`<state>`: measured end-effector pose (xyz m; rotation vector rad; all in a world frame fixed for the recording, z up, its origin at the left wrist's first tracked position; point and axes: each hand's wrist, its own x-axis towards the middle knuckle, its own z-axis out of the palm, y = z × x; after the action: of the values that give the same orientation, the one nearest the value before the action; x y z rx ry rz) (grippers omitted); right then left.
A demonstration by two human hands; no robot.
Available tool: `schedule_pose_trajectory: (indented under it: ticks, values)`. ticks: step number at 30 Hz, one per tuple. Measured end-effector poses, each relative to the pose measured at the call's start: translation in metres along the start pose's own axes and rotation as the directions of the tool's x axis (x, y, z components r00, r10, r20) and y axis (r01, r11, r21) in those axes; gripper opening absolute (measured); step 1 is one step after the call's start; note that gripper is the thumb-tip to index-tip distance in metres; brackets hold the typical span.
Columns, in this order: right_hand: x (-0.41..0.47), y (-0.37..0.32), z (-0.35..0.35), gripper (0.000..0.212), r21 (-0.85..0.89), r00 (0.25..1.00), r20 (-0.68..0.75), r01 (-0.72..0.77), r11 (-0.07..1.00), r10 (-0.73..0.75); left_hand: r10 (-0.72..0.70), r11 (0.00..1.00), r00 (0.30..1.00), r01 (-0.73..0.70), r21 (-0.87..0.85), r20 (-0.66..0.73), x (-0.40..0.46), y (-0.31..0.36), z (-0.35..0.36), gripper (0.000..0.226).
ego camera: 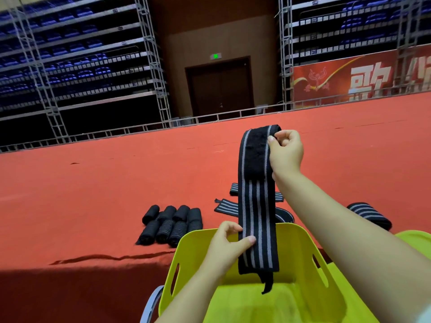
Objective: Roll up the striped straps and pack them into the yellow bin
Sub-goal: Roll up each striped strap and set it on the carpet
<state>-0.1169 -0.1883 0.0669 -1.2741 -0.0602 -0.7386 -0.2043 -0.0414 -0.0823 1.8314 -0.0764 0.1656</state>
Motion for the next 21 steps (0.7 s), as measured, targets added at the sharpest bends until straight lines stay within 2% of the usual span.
schedule_pose_trajectory:
  ticks: [5,8,11,21]
  values:
    - [0.001,-0.004,0.003,0.025,0.0,1.0,0.002,0.009,1.0,-0.009,-0.059,0.997,0.997,0.061,-0.048,0.048,0.003,-0.005,0.001,0.038]
    - [0.002,-0.008,0.004,0.025,0.01,1.0,-0.005,0.01,1.0,-0.01,-0.094,0.991,0.993,0.1,-0.086,0.067,0.004,-0.005,0.0,0.052]
    - [0.001,-0.01,0.006,0.025,0.014,1.0,-0.004,0.006,1.0,-0.006,-0.108,0.989,0.992,0.114,-0.095,0.06,0.003,-0.005,-0.002,0.054]
    - [-0.006,-0.029,0.008,0.024,0.114,1.0,-0.01,-0.011,0.993,0.013,-0.225,0.964,0.961,0.244,-0.107,0.16,0.0,-0.005,-0.009,0.019]
